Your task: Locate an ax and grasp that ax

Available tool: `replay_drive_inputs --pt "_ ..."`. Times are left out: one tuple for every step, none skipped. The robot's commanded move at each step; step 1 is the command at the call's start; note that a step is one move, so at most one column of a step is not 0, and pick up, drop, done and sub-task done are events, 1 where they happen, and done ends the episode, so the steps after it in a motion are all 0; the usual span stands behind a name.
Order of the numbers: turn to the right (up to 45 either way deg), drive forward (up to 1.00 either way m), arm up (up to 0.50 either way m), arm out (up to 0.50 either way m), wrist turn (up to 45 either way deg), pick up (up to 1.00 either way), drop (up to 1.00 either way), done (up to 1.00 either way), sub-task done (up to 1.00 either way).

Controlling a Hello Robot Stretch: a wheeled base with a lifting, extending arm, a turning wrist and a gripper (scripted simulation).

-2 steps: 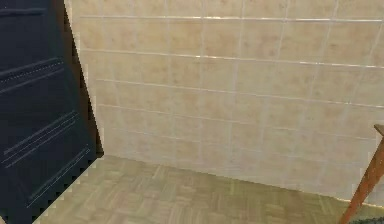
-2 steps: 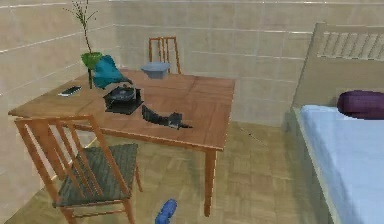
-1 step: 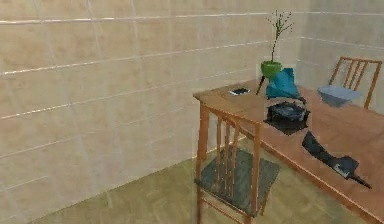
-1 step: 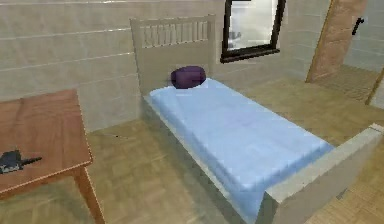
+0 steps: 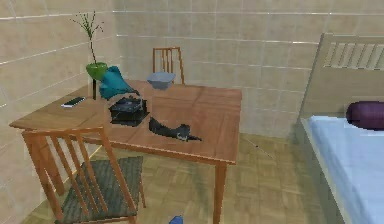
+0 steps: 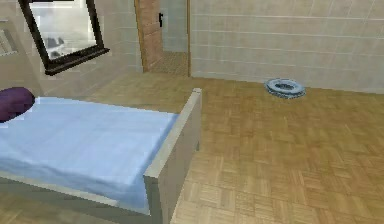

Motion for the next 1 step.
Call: replay_drive_inputs --pt "12.0 0.0 0.0 0.0 0.0 0.0 0.0 0.0 0.0"
